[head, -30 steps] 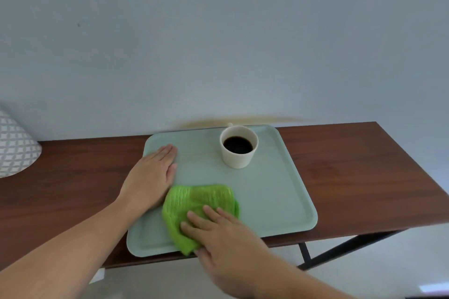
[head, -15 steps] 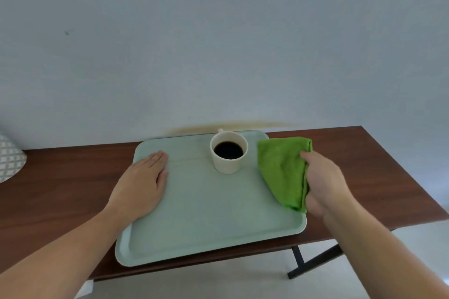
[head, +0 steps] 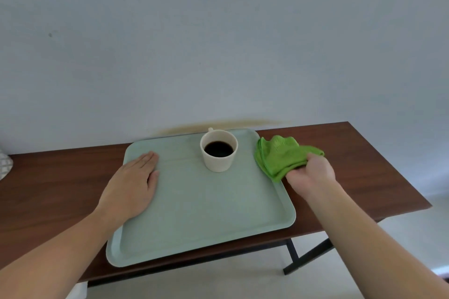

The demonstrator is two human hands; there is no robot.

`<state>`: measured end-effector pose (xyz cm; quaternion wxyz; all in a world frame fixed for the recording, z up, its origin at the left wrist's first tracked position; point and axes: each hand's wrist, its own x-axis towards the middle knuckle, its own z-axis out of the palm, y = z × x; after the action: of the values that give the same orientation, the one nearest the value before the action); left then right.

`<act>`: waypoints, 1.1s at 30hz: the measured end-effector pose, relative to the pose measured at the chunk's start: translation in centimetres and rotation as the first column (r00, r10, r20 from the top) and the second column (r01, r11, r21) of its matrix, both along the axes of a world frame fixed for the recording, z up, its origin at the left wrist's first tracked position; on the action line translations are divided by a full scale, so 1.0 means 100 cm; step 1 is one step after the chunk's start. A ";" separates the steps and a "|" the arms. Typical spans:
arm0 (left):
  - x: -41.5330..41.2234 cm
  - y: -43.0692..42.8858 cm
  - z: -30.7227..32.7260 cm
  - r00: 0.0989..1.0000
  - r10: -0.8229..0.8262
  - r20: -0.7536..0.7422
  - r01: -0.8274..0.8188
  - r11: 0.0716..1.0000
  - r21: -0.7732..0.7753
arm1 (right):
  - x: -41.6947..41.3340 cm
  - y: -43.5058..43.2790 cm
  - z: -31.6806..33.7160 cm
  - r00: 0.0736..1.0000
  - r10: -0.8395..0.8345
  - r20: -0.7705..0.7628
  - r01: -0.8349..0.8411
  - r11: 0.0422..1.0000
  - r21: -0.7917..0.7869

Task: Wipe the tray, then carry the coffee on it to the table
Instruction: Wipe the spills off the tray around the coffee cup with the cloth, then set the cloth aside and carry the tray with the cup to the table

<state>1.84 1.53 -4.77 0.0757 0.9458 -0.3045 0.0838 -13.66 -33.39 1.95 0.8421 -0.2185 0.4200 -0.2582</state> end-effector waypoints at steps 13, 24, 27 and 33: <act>0.003 0.001 0.002 1.000 -0.004 -0.018 0.004 1.000 -0.007 | -0.080 0.019 0.006 0.939 0.024 -0.343 -0.174 0.893 -0.415; -0.022 -0.004 0.011 1.000 0.008 0.001 -0.008 0.994 0.110 | -0.013 0.084 -0.019 0.695 0.222 -0.684 -0.680 -0.103 -0.726; -0.041 -0.006 0.005 0.995 0.032 -0.099 -0.023 0.996 0.086 | 0.025 0.097 -0.021 0.708 0.270 -0.653 -0.664 -0.060 -0.745; -0.046 0.000 0.005 0.997 0.046 -0.070 -0.040 0.997 0.073 | 0.056 0.104 -0.033 0.743 0.349 -0.571 -0.639 0.115 -0.761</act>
<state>-2.73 1.53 -4.31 0.0511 0.9566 -0.2839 0.0405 -8.05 -22.96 -1.38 0.5278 -0.8181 0.1936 -0.1212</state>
